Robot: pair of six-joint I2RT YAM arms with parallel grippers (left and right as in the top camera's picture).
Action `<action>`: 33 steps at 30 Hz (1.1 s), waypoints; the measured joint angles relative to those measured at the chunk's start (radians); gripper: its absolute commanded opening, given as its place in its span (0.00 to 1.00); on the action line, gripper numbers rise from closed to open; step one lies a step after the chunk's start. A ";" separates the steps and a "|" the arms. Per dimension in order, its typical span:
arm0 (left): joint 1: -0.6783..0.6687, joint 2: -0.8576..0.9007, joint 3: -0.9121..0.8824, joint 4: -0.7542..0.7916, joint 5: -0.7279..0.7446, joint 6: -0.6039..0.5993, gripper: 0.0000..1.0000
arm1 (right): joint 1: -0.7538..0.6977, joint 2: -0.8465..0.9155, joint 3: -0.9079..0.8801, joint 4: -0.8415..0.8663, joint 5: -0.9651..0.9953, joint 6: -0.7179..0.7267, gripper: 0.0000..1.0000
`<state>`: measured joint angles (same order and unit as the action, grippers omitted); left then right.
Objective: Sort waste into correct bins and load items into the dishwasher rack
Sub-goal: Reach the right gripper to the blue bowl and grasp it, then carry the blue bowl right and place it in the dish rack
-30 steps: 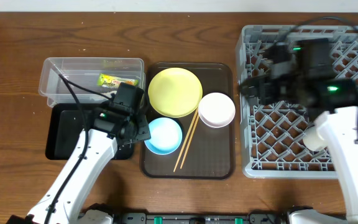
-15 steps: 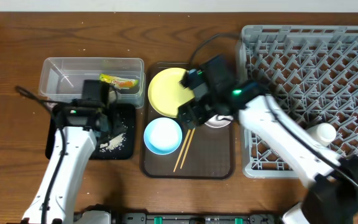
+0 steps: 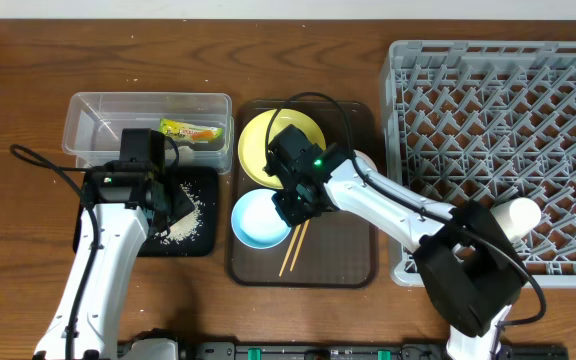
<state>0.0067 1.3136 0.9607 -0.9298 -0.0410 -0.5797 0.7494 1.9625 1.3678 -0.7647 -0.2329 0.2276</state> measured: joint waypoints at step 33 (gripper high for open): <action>0.000 0.000 0.000 -0.005 0.000 0.000 0.59 | -0.294 -0.412 0.080 0.201 0.578 -0.145 0.01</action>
<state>0.0067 1.3136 0.9607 -0.9348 -0.0414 -0.5797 0.4557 1.5501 1.4475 -0.5632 0.3454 0.0822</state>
